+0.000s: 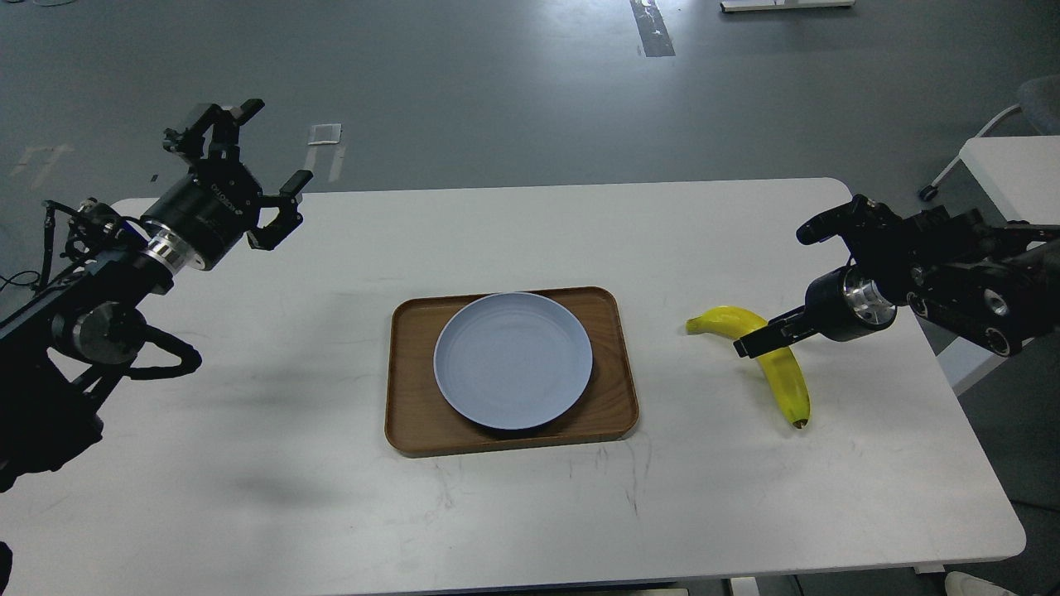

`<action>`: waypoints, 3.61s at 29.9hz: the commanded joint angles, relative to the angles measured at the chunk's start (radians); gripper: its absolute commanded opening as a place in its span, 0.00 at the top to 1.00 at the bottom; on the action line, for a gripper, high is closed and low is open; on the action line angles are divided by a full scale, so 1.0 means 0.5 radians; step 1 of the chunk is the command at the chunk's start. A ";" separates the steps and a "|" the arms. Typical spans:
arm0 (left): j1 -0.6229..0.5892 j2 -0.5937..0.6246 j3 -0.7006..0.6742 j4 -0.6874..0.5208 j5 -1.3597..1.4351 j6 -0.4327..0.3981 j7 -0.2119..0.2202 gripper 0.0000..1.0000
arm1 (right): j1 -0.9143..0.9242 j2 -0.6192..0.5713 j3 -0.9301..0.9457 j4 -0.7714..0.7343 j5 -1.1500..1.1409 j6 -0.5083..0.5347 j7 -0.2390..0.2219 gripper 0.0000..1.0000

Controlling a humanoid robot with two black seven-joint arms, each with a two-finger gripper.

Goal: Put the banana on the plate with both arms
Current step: 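Reach the right gripper down to the yellow banana and grasp it, then lift the banana with the right gripper and carry it over the plate, then lower the banana onto the plate and open the right gripper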

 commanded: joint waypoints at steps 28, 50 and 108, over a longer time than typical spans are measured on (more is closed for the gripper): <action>-0.001 0.020 0.000 0.000 0.000 0.000 0.000 0.02 | 0.029 -0.083 -0.052 0.003 0.005 0.000 0.000 0.85; -0.013 0.042 0.000 -0.003 0.000 0.000 0.003 0.02 | 0.465 0.426 -0.009 0.098 0.357 0.000 0.000 0.84; -0.004 0.060 0.000 -0.027 0.000 0.000 0.006 0.02 | 0.134 0.988 -0.092 -0.322 0.803 0.000 0.000 0.34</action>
